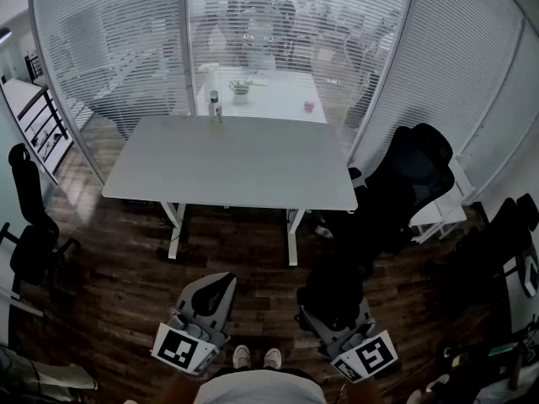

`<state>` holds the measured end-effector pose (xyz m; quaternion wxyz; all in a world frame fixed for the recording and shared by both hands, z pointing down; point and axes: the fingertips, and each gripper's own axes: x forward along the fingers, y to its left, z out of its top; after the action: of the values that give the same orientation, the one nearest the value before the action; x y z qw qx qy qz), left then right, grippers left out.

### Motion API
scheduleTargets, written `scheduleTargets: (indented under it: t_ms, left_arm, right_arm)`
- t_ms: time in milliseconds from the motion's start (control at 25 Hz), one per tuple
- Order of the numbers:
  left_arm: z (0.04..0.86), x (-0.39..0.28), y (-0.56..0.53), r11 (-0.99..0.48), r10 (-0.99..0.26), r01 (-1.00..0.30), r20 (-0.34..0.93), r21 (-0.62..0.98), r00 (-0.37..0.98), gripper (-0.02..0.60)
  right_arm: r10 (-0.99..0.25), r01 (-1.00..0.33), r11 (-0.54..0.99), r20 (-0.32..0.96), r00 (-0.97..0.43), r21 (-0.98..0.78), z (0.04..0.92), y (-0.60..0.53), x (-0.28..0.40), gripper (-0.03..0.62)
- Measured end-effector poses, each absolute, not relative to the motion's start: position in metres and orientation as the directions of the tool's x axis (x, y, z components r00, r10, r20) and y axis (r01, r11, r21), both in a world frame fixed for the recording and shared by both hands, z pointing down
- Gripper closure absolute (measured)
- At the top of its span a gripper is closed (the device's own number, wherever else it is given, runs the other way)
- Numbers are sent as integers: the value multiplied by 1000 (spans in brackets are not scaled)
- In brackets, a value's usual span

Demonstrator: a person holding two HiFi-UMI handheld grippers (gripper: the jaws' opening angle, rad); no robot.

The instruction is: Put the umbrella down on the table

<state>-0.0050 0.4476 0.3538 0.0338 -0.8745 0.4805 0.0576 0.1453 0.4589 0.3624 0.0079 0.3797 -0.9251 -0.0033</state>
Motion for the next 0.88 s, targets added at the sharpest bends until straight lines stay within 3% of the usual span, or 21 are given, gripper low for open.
scheduleTargets:
  t_ms: [880]
  left_arm:
    - [353,-61,438,-575,-810,-818,-142,11,568,571]
  right_arm:
    - [-705,-705,709,2,-709,-1,357,448,82,330]
